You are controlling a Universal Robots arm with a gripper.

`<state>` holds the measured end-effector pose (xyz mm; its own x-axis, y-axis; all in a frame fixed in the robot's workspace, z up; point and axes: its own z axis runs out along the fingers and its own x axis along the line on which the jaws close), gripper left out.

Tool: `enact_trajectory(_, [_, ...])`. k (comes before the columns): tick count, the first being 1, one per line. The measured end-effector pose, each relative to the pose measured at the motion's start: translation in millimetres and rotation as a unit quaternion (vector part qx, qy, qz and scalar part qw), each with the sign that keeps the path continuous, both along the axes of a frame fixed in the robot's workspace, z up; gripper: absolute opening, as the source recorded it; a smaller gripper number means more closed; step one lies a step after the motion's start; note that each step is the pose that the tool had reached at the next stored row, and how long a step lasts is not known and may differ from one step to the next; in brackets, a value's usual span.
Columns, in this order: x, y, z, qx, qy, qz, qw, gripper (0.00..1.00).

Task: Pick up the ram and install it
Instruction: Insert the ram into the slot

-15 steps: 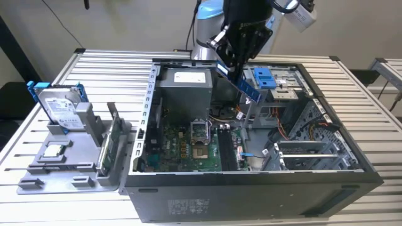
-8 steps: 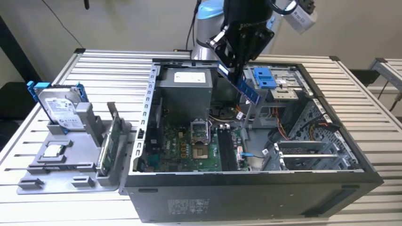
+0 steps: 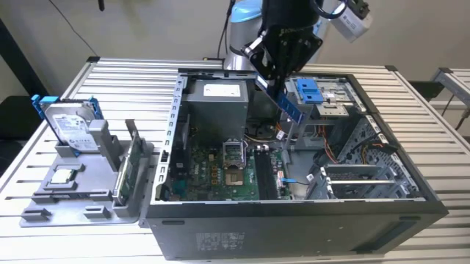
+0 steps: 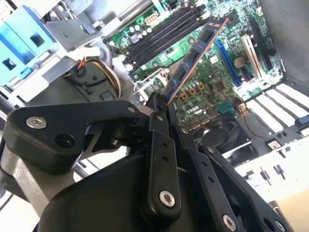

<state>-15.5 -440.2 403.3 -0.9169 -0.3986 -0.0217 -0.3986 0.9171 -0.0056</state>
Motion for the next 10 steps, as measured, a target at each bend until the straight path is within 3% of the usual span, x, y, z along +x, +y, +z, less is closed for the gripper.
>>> enact_trajectory(10, [1.3, -3.4, -0.5, 0.0000, 0.0000, -0.027, 0.9996, 0.14])
